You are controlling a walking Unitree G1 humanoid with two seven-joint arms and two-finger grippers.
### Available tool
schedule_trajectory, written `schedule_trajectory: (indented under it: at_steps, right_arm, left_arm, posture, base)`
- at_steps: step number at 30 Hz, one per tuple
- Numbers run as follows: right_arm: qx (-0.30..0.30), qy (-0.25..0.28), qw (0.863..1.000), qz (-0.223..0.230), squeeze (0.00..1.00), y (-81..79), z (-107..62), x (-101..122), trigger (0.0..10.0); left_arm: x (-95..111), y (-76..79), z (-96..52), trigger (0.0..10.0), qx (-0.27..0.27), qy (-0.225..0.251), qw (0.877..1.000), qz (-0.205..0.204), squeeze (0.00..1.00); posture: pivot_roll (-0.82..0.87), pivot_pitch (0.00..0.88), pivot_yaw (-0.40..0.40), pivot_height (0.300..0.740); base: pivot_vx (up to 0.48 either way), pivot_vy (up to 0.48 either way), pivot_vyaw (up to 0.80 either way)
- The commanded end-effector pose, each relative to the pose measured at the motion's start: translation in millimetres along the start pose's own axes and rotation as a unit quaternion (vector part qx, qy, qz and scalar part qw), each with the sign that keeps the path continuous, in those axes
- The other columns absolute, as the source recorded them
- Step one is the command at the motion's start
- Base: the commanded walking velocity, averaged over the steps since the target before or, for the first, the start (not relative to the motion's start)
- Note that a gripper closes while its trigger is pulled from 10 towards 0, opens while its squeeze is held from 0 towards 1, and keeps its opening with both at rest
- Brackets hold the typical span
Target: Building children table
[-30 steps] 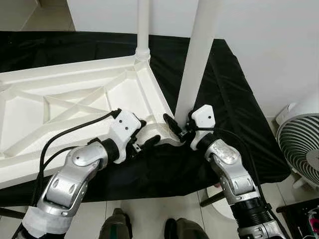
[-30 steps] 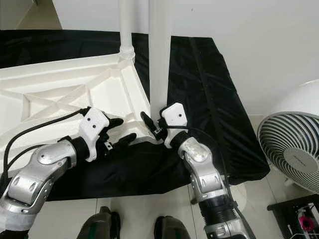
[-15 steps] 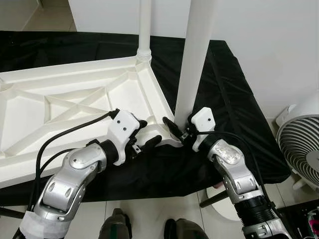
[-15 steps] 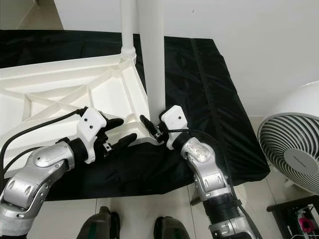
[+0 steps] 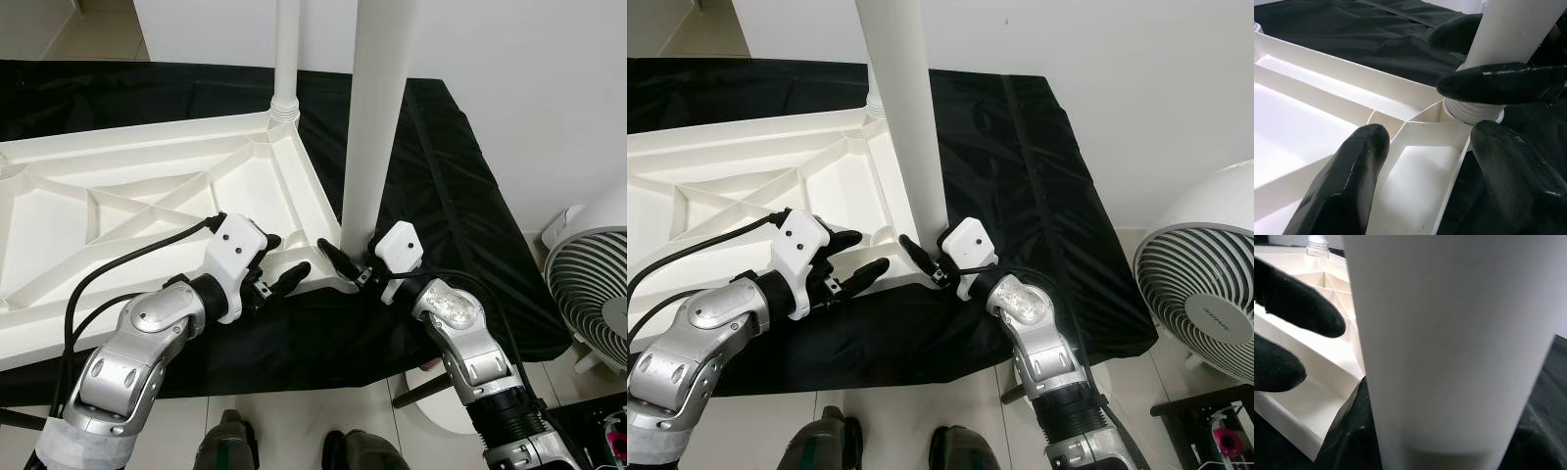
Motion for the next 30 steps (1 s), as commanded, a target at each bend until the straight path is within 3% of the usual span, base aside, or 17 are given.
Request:
schedule_trajectory:
  at_steps: [1,3,7,14,21,22,27,30]
  right_arm:
    - [-0.003,-0.046,0.998,0.041,0.00,-2.3,-9.0,-26.9,10.0]
    - [-0.039,-0.044,0.993,0.100,0.00,8.4,-8.6,-29.9,10.0]
    - [-0.087,-0.051,0.985,0.141,0.00,21.4,-8.9,-37.3,10.0]
    - [-0.137,-0.051,0.971,0.188,0.00,31.1,-8.9,-43.9,10.0]
    - [-0.169,-0.054,0.963,0.203,0.00,34.6,-13.3,-50.1,10.0]
    - [-0.191,-0.048,0.955,0.221,0.00,38.8,-17.8,-52.6,10.0]
    - [-0.232,-0.039,0.944,0.232,0.00,47.5,-25.2,-55.0,10.0]
    - [-0.284,-0.037,0.921,0.265,0.00,59.0,-34.3,-61.5,10.0]
  left_arm:
    - [4.5,-5.5,-1.6,10.0,0.026,0.002,1.000,0.005,0.00]
    - [5.6,-6.0,-1.9,10.0,0.027,0.003,1.000,0.005,0.00]
    - [6.7,-6.2,-2.6,10.0,0.029,0.005,1.000,0.007,0.00]
    - [8.2,-6.9,-3.3,10.0,0.032,0.006,0.999,0.007,0.00]
    - [9.4,-6.3,-4.0,10.0,0.034,0.006,0.999,0.008,0.00]
    - [9.7,-6.1,-4.5,10.0,0.035,0.006,0.999,0.008,0.00]
    - [9.7,-6.5,-5.4,10.0,0.037,0.006,0.999,0.008,0.00]
    - [10.2,-5.9,-5.9,10.0,0.037,0.007,0.999,0.007,0.00]
  posture:
    - [0.06,0.097,-0.050,0.740]
    - [0.06,0.098,-0.049,0.740]
    - [0.06,0.100,-0.049,0.740]
    - [0.06,0.102,-0.049,0.740]
    - [0.06,0.108,-0.053,0.740]
    - [0.06,0.111,-0.055,0.740]
    - [0.06,0.112,-0.054,0.740]
    - [0.06,0.111,-0.054,0.740]
  base:
    - [0.000,0.000,0.00]
    - [0.000,0.000,0.00]
    - [0.000,0.000,0.00]
    - [0.000,0.000,0.00]
    - [0.000,0.000,0.00]
    - [0.000,0.000,0.00]
    - [0.000,0.000,0.00]
    - [0.000,0.000,0.00]
Point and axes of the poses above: a point about 5 cm out from each wrist's last joint towards the gripper, its own z axis pointing out of the wrist towards the gripper, its own x axis along the axis of the wrist's last joint, y = z × x, the point moved 6 cm from there along z, pointing out of the wrist towards the gripper, and after that the axes turned 3 degrees about z, right-handed, at the moved point
